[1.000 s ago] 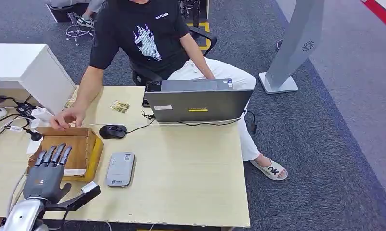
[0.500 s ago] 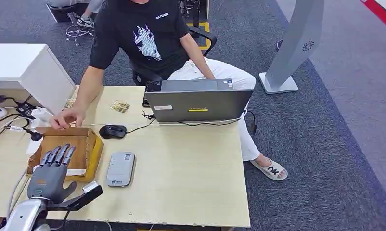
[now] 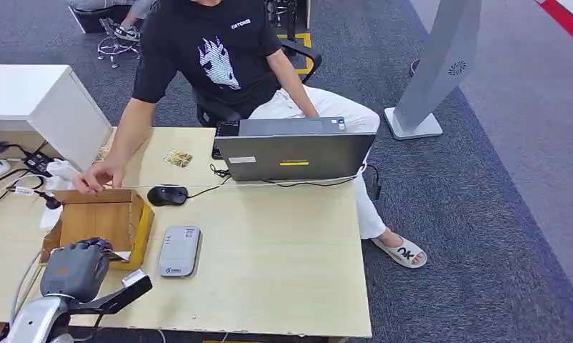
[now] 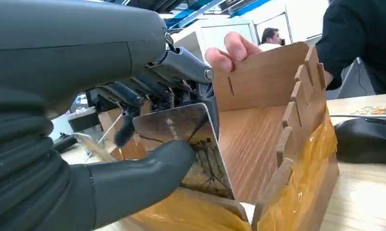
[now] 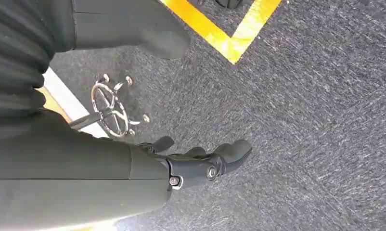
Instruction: Pass the card to the sensor for recognition and then transmit it.
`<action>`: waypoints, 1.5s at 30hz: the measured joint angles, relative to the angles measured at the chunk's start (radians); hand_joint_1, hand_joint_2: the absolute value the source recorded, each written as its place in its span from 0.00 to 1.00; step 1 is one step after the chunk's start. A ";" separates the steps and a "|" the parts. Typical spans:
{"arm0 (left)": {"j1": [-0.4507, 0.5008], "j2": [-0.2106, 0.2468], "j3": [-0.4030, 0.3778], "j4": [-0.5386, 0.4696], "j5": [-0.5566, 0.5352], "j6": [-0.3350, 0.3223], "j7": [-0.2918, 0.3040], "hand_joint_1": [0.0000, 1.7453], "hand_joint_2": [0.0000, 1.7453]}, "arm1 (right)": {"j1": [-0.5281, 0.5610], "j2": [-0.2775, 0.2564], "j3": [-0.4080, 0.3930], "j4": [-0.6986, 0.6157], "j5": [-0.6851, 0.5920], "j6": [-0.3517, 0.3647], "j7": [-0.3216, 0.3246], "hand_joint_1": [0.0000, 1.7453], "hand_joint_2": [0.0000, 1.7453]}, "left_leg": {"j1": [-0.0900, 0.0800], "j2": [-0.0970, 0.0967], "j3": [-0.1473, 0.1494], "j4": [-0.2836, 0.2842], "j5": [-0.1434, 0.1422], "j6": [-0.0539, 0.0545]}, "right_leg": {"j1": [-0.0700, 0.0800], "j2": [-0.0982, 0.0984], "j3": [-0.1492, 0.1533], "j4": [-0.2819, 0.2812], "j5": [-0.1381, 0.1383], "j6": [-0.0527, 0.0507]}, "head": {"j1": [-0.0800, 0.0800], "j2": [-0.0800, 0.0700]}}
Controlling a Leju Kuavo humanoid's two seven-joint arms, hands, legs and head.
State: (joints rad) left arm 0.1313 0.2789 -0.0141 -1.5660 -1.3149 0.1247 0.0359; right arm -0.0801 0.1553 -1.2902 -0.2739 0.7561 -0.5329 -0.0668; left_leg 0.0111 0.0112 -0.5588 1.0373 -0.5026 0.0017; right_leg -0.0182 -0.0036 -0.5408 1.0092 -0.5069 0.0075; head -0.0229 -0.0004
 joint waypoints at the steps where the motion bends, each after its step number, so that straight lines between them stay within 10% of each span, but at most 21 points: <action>1: 0.000 0.000 0.000 0.000 0.000 0.000 0.000 1.00 1.00 | 0.000 0.000 0.000 0.000 0.005 -0.001 0.000 0.00 1.00 | 0.000 0.000 0.000 0.000 0.000 0.000 | 0.000 0.000 0.000 0.000 0.000 0.000 | 0.000 0.000; 21: -0.038 0.029 -0.006 0.023 -0.069 -0.027 0.031 1.00 1.00 | 0.000 0.000 0.000 0.000 0.005 -0.001 0.000 0.00 1.00 | 0.000 0.000 0.000 0.000 0.000 0.000 | 0.000 0.000 -0.001 0.000 0.000 0.000 | 0.000 0.000; 45: -0.416 0.148 -0.106 0.090 -0.221 -0.119 0.057 1.00 1.00 | -0.007 -0.002 -0.006 0.004 -0.013 0.002 -0.015 0.00 1.00 | 0.000 0.000 -0.002 0.001 0.004 0.000 | 0.001 0.000 -0.003 0.000 0.004 -0.001 | 0.001 0.000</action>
State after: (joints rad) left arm -0.2847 0.4272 -0.1201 -1.4763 -1.5362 0.0061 0.0930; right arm -0.0868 0.1537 -1.2966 -0.2701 0.7435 -0.5310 -0.0820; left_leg 0.0114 0.0113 -0.5612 1.0378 -0.4984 0.0013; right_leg -0.0177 -0.0038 -0.5439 1.0094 -0.5028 0.0066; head -0.0218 -0.0004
